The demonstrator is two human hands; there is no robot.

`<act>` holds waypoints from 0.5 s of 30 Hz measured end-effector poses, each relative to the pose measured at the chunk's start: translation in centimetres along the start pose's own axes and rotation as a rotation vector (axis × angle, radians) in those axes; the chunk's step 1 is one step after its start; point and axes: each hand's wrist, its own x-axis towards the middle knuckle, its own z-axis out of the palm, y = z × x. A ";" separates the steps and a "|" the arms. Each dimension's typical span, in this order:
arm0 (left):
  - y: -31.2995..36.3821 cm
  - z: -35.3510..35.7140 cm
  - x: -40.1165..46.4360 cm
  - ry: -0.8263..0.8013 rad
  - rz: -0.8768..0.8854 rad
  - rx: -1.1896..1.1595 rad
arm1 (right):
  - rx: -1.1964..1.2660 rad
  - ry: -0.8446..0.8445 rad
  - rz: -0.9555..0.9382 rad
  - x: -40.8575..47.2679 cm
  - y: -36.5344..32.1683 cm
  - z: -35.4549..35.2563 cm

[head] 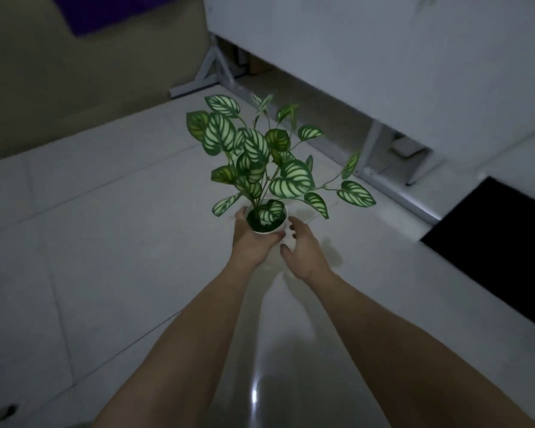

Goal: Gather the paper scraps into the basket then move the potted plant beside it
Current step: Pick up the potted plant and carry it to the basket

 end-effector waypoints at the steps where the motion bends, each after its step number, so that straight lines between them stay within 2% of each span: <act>1: 1.1 2.1 -0.3 -0.050 0.008 -0.002 | 0.038 0.049 0.004 -0.4 0.8 -1.7; 6: 4.5 9.5 -2.8 -0.254 0.056 -0.002 | 0.230 0.256 0.089 -3.4 4.3 -8.4; 15: 10.4 20.9 -12.4 -0.750 0.162 -0.051 | 0.203 0.544 0.219 -13.6 10.7 -21.1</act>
